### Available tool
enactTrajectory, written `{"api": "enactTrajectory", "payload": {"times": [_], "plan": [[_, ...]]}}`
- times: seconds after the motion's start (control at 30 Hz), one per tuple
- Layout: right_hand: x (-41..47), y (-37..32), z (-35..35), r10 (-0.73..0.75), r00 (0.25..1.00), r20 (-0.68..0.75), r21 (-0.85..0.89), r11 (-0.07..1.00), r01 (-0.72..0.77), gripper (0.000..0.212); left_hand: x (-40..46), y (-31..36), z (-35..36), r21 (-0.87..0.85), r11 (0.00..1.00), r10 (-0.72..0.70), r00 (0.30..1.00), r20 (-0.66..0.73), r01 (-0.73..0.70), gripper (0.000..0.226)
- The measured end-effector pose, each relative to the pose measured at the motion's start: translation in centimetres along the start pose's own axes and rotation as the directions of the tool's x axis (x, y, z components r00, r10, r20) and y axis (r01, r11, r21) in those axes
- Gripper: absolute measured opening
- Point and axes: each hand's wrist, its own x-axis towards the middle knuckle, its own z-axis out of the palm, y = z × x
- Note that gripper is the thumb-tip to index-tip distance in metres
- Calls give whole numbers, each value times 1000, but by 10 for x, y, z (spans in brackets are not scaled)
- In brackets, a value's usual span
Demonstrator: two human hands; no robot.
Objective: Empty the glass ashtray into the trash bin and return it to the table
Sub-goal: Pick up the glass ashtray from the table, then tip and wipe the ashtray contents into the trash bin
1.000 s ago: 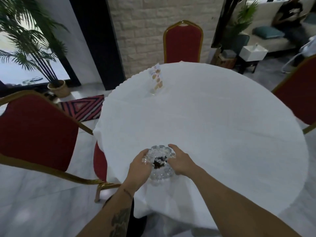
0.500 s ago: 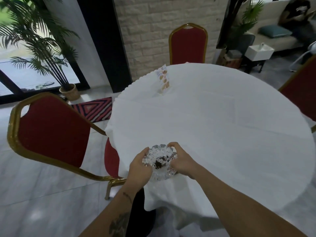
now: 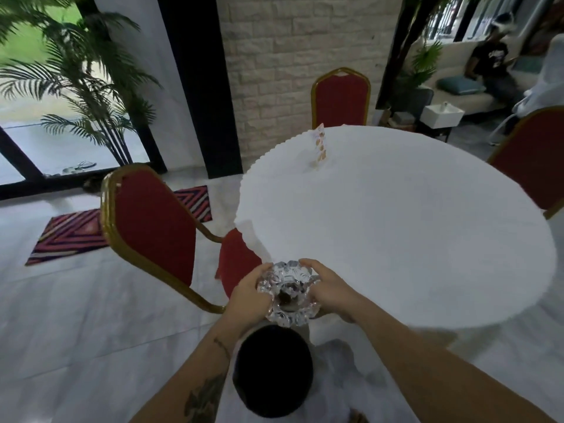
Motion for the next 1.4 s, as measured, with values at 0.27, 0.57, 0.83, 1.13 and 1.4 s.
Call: {"api": "enactTrajectory", "payload": {"times": [0.27,0.57,0.83,1.13,1.4], "plan": [[-30,24,85,-73,989,-128,13,997,75,42,-42,-49,-40,0,1000,16,995,101,-16,66],[8,76,107,233,972,11,190,954,-231,65,-34,-111,-22,151,988,21,1000,-22,-17,53],[105,206,130,231,973,8,183,956,-228,71,29,-226,40,183,983,-5,998,-58,16,51],[197,331,139,133,979,153,122,981,-152,79,101,-357,101,217,965,159,986,-46,-145,50],[241,392,145,8,997,75,133,991,-18,75,139,-421,127,231,912,358,933,-47,-338,52]]}}
